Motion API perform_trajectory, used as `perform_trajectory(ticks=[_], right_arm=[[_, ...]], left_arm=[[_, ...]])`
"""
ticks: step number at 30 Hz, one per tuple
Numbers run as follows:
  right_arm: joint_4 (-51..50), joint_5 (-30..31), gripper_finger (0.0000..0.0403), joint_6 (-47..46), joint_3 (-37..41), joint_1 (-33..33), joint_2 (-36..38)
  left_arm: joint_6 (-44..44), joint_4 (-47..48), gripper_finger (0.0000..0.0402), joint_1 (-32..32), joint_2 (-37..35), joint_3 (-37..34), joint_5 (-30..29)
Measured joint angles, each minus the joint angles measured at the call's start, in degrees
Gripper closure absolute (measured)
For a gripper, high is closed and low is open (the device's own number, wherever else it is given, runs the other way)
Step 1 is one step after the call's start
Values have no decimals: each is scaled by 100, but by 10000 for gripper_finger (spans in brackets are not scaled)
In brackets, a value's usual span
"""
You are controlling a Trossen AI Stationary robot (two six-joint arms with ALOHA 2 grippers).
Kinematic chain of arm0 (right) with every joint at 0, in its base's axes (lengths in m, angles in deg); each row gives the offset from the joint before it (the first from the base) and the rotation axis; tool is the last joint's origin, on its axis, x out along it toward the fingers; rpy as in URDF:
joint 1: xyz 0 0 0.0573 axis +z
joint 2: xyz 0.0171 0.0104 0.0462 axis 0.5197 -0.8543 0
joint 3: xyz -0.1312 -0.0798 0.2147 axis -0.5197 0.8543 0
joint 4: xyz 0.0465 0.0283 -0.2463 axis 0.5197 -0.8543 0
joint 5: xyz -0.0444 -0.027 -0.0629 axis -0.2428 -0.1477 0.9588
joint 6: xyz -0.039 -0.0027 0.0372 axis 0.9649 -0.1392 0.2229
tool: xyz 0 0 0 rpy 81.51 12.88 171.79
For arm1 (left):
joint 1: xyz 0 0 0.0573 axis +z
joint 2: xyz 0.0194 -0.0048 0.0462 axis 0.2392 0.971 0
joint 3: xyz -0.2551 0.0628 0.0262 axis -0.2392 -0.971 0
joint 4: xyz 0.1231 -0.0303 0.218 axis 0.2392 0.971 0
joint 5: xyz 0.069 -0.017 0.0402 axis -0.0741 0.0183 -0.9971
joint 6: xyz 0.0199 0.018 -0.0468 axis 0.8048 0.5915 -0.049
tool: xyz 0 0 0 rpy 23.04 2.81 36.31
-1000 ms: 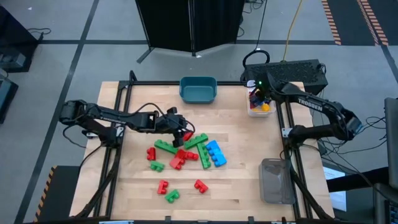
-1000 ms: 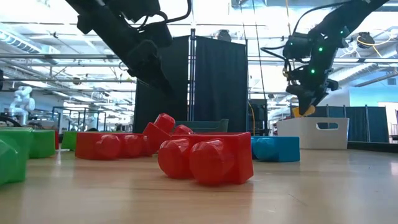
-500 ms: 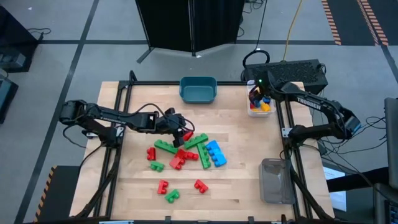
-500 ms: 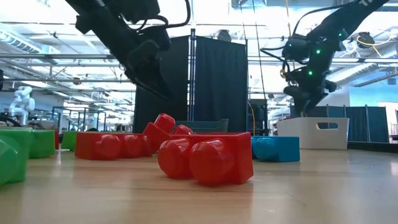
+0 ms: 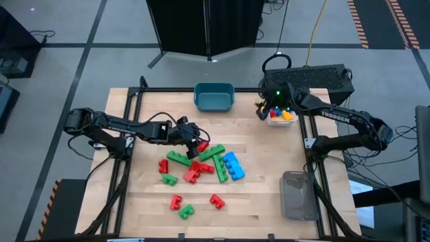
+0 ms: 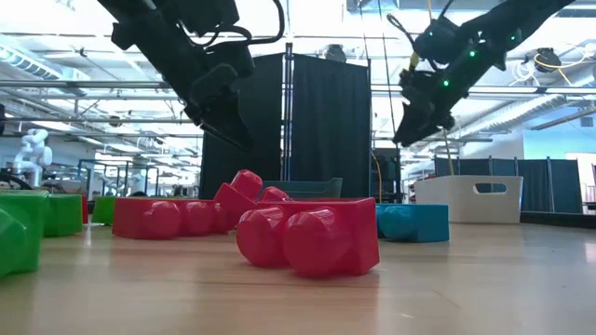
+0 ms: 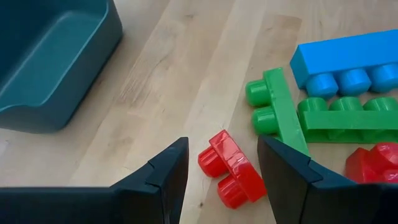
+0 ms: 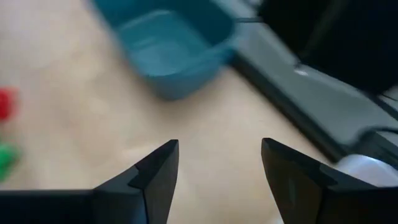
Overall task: Sort blocks by size
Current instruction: Put the four stud blue game piece into the blue bin
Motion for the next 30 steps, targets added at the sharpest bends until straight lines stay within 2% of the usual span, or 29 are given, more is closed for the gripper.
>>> perform_trajectory(ticks=[5,9,19,26,30], right_arm=[[27,-672,188,31,0,781,-67],[37,-853,188,-258,0,1436,-272],[402,-848,188,-2359,0,3007,-1468],[518,-878,188,-3133,0,3507,-1998],[548,-1135,188,-3365,0,3691,-2235]], left_arm=[[-33,-65,226,-56,0,0,4],[-33,-142,226,-83,0,0,17],[-143,-366,226,-162,272,0,21],[-141,-385,226,-263,631,0,23],[-140,-405,226,-329,823,0,28]])
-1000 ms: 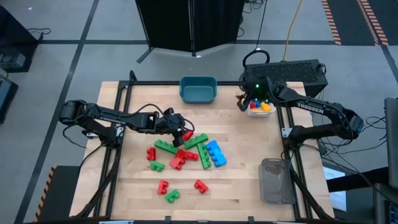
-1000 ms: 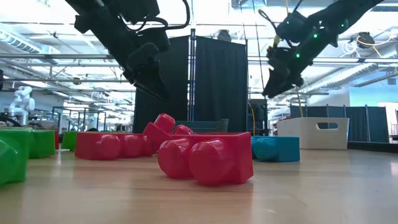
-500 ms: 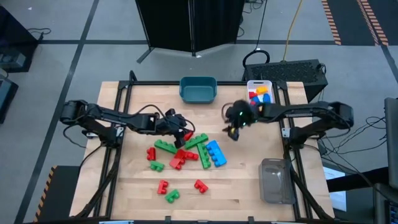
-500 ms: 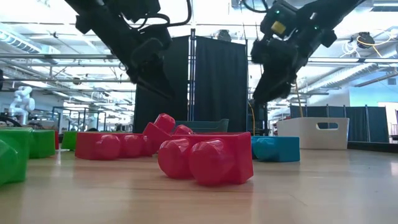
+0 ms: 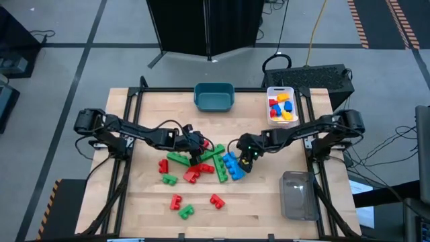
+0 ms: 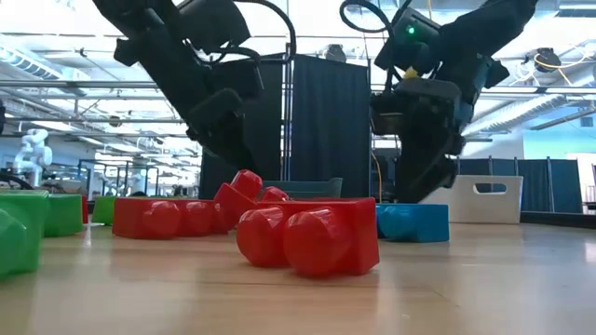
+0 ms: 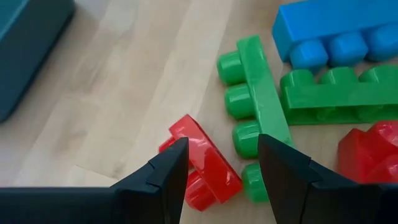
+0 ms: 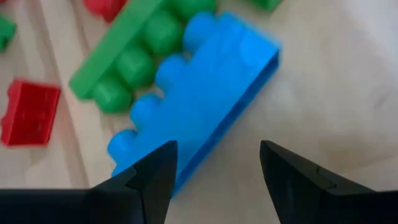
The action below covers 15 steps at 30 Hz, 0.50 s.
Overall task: Sort blocks by size
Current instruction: Put the four stud blue game piece into the blue bin
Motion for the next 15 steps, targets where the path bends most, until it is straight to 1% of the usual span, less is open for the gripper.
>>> perform_trajectory(ticks=[5,9,12,15], right_arm=[[168,-191,188,-256,0,161,-171],[458,-198,190,-364,0,290,-201],[653,-200,200,-422,0,349,-201],[799,-157,221,-426,0,374,-199]], left_arm=[[16,-162,226,-28,161,0,-2],[33,-262,226,-28,174,0,-2],[33,-326,226,-28,174,0,-2],[33,-405,226,-28,172,0,-2]])
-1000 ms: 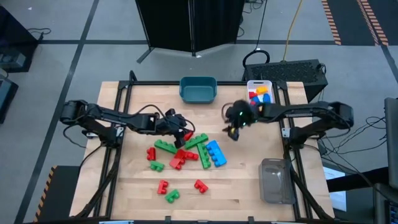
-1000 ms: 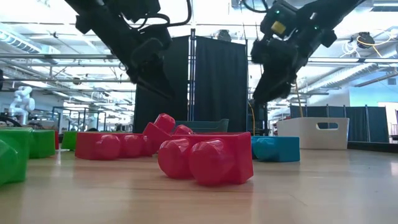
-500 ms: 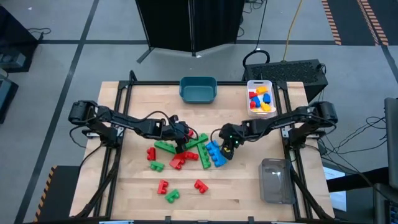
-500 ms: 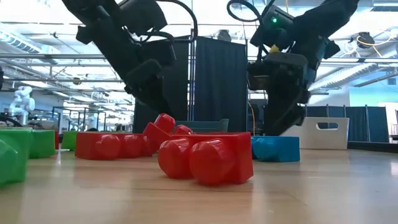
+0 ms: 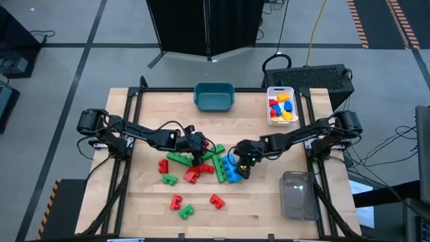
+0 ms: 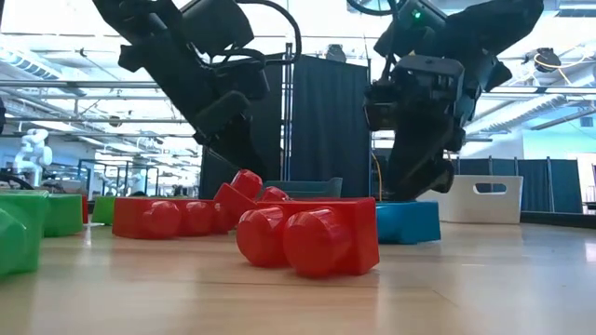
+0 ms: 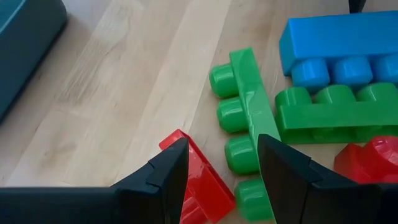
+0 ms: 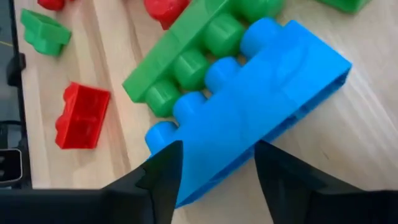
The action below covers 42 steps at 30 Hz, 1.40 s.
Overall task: Sort blocks by size
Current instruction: Put the four stud blue game piece into the blue bin
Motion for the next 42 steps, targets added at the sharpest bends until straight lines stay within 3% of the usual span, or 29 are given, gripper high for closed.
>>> perform_trajectory(ticks=[12,18,27,35,42], right_arm=[[359,341,320,328,0,-44,0],[698,250,331,406,-4,-42,-365],[1684,-211,318,526,-15,-48,-933],[1869,-206,393,638,-11,-133,-1005],[2149,-121,402,766,0,-202,-1021]], left_arm=[[-26,-10,226,-15,-2,0,0],[-28,-145,226,-13,-2,0,0],[2,-258,226,-11,-4,0,0],[0,-268,226,-11,-4,0,0],[0,-292,226,-26,-4,0,0]])
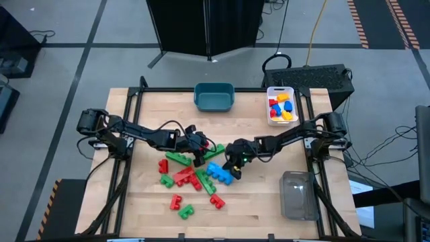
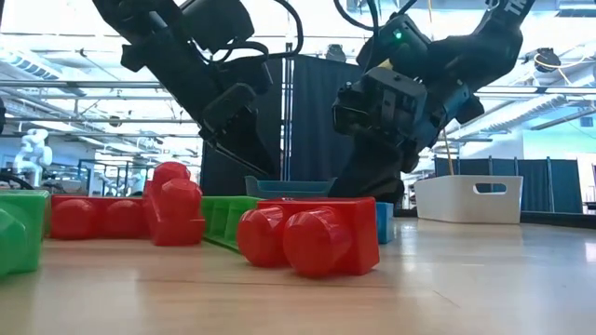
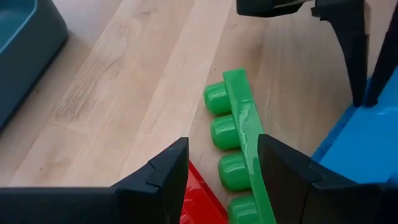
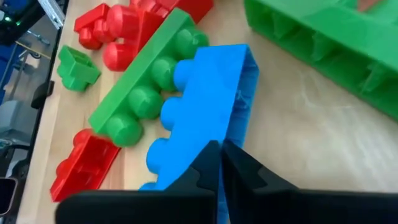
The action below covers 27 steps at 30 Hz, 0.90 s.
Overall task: Sort blocks by size
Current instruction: Put the four stud blue game piece into the blue bin
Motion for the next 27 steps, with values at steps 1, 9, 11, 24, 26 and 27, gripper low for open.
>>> perform_trajectory(ticks=[1,9,11,24,26,27], right_arm=[[17,28,402,13,0,-12,1],[-151,475,403,457,15,-142,491],[-220,460,402,682,13,-134,774],[-629,737,178,1997,7,472,987],[-629,954,120,1979,7,503,835],[-642,1079,95,1972,7,504,777]], left_arm=[[0,0,226,0,0,0,0],[-1,2,226,-13,0,0,0],[1,1,226,-24,0,0,0],[4,2,226,-35,0,0,0],[4,2,226,-35,0,0,0],[2,0,226,-35,0,0,0]])
